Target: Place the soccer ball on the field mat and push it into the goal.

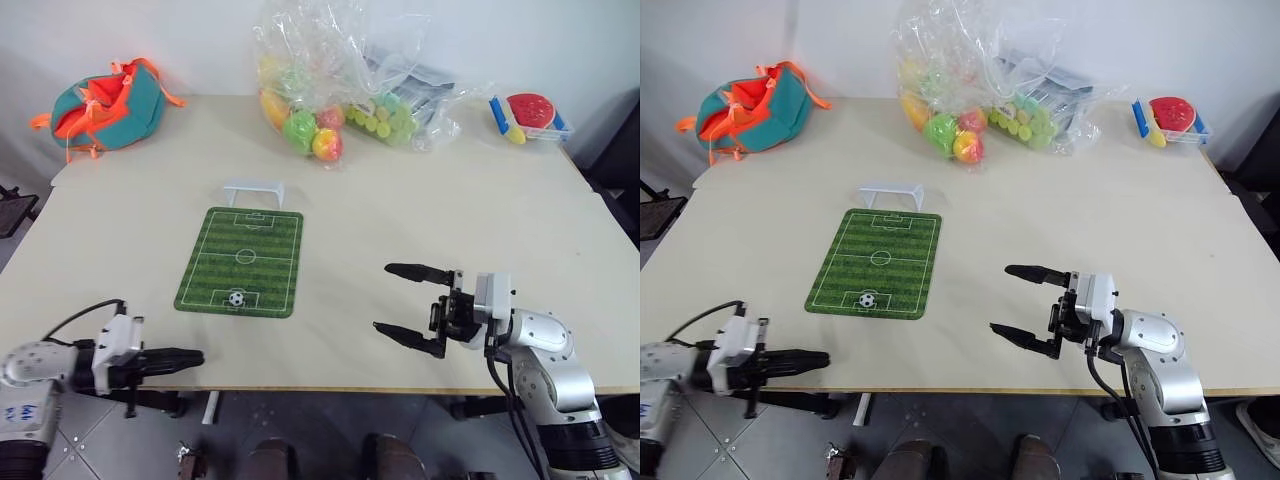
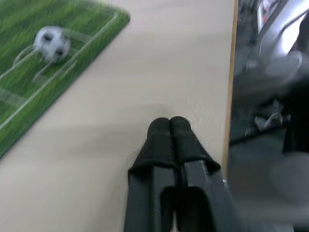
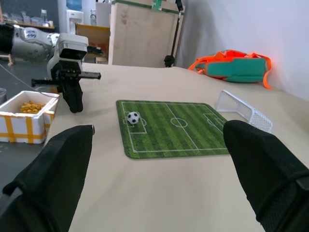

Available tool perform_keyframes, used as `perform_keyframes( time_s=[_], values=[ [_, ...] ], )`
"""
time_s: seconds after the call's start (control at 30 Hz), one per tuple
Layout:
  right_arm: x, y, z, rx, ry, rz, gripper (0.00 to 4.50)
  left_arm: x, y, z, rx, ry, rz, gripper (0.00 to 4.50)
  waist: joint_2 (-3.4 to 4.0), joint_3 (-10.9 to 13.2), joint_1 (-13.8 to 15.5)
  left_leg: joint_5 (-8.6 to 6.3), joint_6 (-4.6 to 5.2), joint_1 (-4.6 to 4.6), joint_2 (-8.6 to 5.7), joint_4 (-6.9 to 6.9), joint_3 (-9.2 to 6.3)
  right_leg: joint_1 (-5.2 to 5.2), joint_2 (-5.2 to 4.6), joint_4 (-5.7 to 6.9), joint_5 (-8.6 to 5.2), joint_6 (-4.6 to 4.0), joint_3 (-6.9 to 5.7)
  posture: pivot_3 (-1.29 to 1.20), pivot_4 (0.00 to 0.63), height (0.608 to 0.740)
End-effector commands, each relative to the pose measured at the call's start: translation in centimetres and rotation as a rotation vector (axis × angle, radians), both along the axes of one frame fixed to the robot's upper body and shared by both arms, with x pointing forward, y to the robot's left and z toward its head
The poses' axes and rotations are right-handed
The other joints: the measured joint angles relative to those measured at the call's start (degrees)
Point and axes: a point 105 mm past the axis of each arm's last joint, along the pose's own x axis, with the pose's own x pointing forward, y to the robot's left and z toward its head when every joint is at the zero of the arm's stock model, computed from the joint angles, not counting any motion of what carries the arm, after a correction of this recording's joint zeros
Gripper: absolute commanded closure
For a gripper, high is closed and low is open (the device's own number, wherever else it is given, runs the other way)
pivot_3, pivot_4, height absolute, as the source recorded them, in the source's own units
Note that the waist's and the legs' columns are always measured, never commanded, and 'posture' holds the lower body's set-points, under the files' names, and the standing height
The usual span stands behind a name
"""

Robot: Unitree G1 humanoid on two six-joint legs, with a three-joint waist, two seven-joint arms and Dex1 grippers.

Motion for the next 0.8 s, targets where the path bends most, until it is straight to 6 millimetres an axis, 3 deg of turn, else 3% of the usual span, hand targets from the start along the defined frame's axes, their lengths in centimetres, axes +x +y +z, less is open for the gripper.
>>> perform_keyframes(
  time_s=[0.03,0.4,0.8],
  values=[
    [0.0,-0.3,0.4,0.005,-0.048,-0.023,0.0,0.8,-0.9,1.3,-0.006,-0.048,-0.005,4.47,0.0,0.0,-0.08,0.0,0.0,0.0,0.0,0.0,0.01,-0.02,0.01,0.0,0.0,0.0,0.0,0.0,0.15,0.74],
    [-0.8,0.0,-0.4,-0.041,-0.07,0.022,0.0,3.1,-1.3,2.1,-0.035,-0.056,0.026,4.47,0.0,0.0,-1.31,0.0,0.0,0.04,0.01,-0.01,0.09,-0.02,0.01,0.0,0.0,0.0,0.07,0.0,0.15,0.74],
    [-0.6,0.0,-0.3,-0.024,-0.077,-0.01,0.0,7.2,-1.6,1.9,-0.029,-0.073,0.075,4.47,0.0,0.0,-1.27,0.0,0.0,0.03,-0.01,0.02,0.09,-0.02,0.02,0.02,0.0,0.01,0.06,0.0,0.15,0.74]
  ],
)
